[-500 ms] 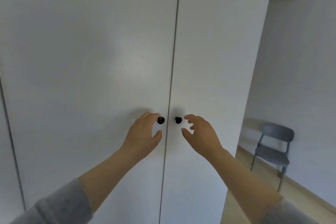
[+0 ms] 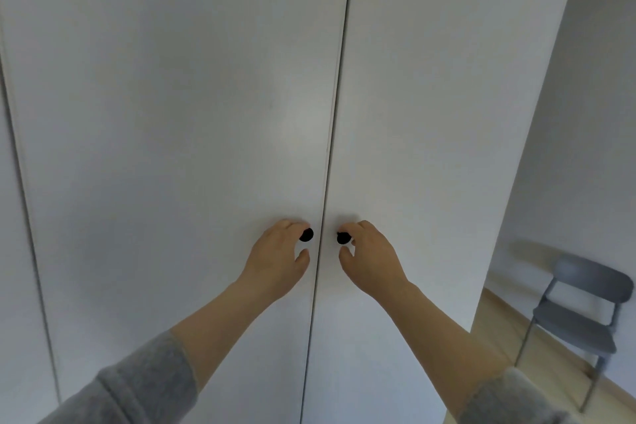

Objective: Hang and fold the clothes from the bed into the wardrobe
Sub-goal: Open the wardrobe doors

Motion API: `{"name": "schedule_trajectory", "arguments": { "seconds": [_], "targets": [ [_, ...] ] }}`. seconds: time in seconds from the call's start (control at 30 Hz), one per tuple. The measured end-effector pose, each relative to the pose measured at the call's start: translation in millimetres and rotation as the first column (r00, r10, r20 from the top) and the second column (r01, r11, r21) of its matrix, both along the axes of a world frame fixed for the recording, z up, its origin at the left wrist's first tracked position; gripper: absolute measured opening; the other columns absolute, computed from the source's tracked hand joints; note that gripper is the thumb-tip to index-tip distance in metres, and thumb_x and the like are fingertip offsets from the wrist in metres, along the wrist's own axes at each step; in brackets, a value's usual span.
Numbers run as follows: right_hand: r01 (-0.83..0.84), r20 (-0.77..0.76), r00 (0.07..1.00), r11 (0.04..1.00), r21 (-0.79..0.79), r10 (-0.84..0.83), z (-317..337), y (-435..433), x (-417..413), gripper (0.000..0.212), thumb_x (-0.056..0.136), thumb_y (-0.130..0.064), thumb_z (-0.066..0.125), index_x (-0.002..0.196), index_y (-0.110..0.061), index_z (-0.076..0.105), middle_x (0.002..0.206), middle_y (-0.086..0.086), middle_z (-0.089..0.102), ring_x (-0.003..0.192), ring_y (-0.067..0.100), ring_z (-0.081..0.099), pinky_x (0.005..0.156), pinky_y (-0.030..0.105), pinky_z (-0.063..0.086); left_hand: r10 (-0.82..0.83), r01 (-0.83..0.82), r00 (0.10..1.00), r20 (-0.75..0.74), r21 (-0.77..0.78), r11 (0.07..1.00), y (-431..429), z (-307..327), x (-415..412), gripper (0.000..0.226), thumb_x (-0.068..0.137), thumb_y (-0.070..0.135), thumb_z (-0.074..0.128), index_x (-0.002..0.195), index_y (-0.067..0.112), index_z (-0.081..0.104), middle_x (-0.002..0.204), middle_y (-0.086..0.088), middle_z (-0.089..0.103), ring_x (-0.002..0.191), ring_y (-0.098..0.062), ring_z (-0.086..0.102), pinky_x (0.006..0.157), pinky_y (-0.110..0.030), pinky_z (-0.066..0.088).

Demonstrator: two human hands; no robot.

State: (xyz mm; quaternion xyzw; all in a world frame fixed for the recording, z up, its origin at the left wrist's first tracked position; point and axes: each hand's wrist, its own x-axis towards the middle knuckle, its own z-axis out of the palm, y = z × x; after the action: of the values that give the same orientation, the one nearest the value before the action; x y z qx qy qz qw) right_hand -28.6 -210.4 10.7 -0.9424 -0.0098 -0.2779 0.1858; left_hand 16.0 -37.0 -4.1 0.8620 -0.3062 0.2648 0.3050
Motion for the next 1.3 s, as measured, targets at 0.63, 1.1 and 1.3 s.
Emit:
{"name": "schedule_trajectory", "arguments": {
  "seconds": [0.63,1.1,1.3],
  "targets": [
    [-0.093,0.225,0.972,0.988,0.123,0.063,-22,-16,-35,0.022,0.086,-0.021,0.06,0.107,-0.023,0.065,0.096,-0.016,0.056,0.084,0.003,0.051,0.076,0.019,0.049,0.049,-0.041,0.994,0.1,-0.083,0.996,-16,8,-19,0.045,0.092,0.021,0.059,0.136,0.014,0.051,0.121,0.001,0.05,0.113,-0.016,0.041,0.094,-0.02,0.032],
    [-0.054,0.286,0.958,0.984,0.171,0.003,-38,-20,-60,0.025,0.085,-0.033,0.066,0.108,-0.033,0.056,0.098,-0.026,0.05,0.091,-0.004,0.052,0.08,0.016,0.05,-0.309,0.174,0.931,-0.193,-0.51,0.843,-47,41,-48,0.024,0.099,0.012,0.048,0.108,0.016,0.07,0.104,0.004,0.071,0.099,-0.014,0.065,0.095,-0.039,0.054],
    [0.081,0.108,0.985,0.907,0.412,-0.137,-80,1,-57,0.124,0.068,-0.066,0.073,0.151,-0.034,-0.012,0.157,-0.022,-0.005,0.148,0.007,0.004,0.112,0.024,0.02,-0.346,0.203,0.916,-0.204,-0.509,0.837,-45,45,-40,0.025,0.095,0.01,0.052,0.092,0.022,0.073,0.088,0.006,0.073,0.087,-0.015,0.068,0.087,-0.041,0.057]
  ]
}}
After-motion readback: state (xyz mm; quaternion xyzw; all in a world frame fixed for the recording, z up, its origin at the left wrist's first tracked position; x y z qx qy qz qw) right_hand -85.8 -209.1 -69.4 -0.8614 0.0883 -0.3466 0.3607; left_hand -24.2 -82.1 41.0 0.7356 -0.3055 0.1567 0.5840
